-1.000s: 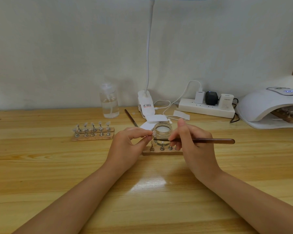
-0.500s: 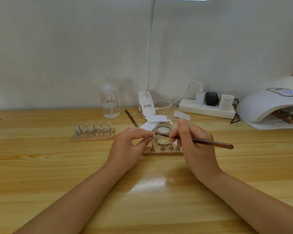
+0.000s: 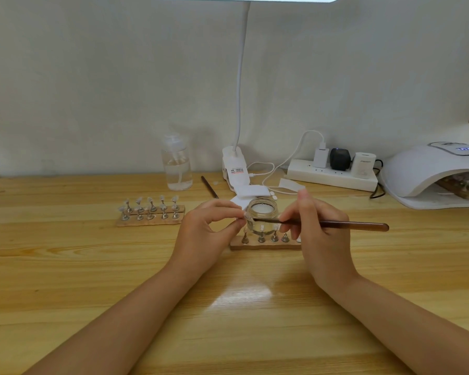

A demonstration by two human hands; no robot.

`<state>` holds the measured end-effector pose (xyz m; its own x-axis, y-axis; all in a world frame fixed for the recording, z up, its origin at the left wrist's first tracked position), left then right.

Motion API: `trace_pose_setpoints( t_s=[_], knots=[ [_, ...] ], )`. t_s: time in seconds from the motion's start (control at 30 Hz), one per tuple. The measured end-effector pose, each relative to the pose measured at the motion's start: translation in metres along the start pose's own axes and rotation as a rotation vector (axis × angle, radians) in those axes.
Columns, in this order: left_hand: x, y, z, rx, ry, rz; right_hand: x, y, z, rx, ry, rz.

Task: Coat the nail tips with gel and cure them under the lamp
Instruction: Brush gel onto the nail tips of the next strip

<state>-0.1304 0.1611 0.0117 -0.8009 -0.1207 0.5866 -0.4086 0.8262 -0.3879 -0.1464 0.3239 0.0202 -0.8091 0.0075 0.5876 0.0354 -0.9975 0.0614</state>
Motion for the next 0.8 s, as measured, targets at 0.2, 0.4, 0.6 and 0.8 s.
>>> trace_pose_setpoints(
  t_s=[0.2,0.4,0.6,0.8],
  knots=[
    [-0.001,-0.001,0.000,-0.038,-0.048,-0.001,0.000,0.001,0.000,-0.112,-0.092,0.043],
    [-0.001,-0.001,0.000,-0.011,-0.032,0.012,0.000,0.005,0.000,-0.225,-0.160,0.099],
    [0.000,-0.001,0.000,-0.004,-0.011,0.008,-0.001,0.007,0.000,-0.279,-0.228,0.127],
    [0.000,-0.001,0.000,0.011,-0.015,0.002,-0.003,0.009,0.002,-0.287,-0.287,0.171]
  ],
)
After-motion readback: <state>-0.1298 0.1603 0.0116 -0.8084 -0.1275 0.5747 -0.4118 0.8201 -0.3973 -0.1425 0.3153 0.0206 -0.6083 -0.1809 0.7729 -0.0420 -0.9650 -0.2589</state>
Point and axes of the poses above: each hand's wrist, its own x-axis towards the middle knuckle, its own y-axis out of the palm, z = x × y, the point moved 4 cm from there along x, towards the middle knuckle, and after that the axes turned 1 degree about y, right-handed, at the moved point
